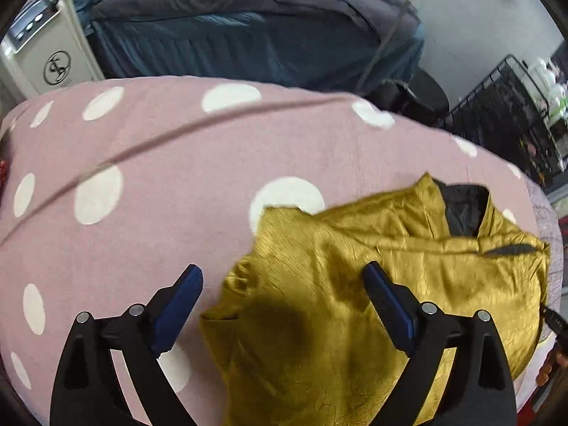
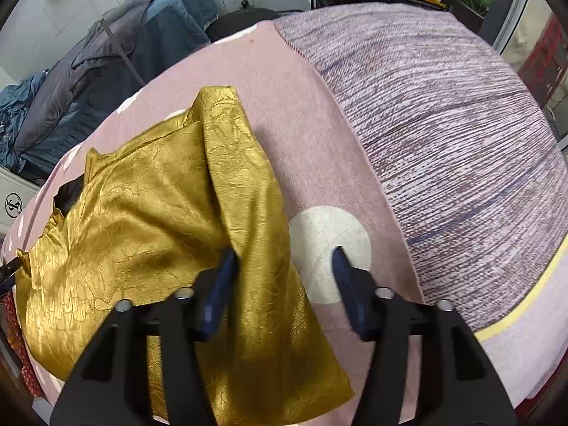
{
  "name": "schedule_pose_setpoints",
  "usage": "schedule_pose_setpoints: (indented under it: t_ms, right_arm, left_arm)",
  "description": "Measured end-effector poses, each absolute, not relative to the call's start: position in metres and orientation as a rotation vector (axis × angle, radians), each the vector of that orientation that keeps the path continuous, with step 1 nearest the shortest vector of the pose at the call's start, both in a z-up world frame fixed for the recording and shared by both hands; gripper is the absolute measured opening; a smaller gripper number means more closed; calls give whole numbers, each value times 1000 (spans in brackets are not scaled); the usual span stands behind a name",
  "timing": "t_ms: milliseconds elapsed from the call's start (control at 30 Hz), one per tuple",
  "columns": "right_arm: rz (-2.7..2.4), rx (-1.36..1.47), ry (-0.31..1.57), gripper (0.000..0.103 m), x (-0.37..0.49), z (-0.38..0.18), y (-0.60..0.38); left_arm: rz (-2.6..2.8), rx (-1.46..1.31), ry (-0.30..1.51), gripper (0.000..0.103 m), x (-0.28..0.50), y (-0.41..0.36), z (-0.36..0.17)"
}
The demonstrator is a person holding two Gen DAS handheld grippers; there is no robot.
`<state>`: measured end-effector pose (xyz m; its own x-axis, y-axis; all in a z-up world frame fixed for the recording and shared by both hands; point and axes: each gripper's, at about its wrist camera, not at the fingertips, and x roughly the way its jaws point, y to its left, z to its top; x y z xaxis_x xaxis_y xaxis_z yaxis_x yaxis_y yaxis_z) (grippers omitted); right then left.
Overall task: Fold large clothes
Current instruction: 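Smooth the folded jacket flat with both grippers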
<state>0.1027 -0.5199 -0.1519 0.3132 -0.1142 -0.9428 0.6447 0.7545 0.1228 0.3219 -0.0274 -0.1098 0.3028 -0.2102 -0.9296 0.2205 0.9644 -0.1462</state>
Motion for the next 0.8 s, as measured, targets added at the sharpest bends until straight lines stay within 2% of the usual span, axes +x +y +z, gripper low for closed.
schedule_pose_setpoints:
  t_ms: [233,667,733,767,800]
  right_arm:
    - [-523,543,1115,61,78,-131,-506]
    - [-489,483,1122,62,33,-122,-470]
    - [-476,475,1125,64,28,-122,-465]
    - [-467,471,1128,72,31,-123,-462]
    - [-459,470,1128,74,30,-124,-460]
  left_arm:
    - [-227,-32,1156,90,289,10,-78]
    - [-235,-76,1196,92,167,15,-79]
    - [-222,-78,1193,92,155,12,-79]
    - [-220,-85,1199,92,151,10,-80]
    - [-222,-100,1210,92,147,9,-82]
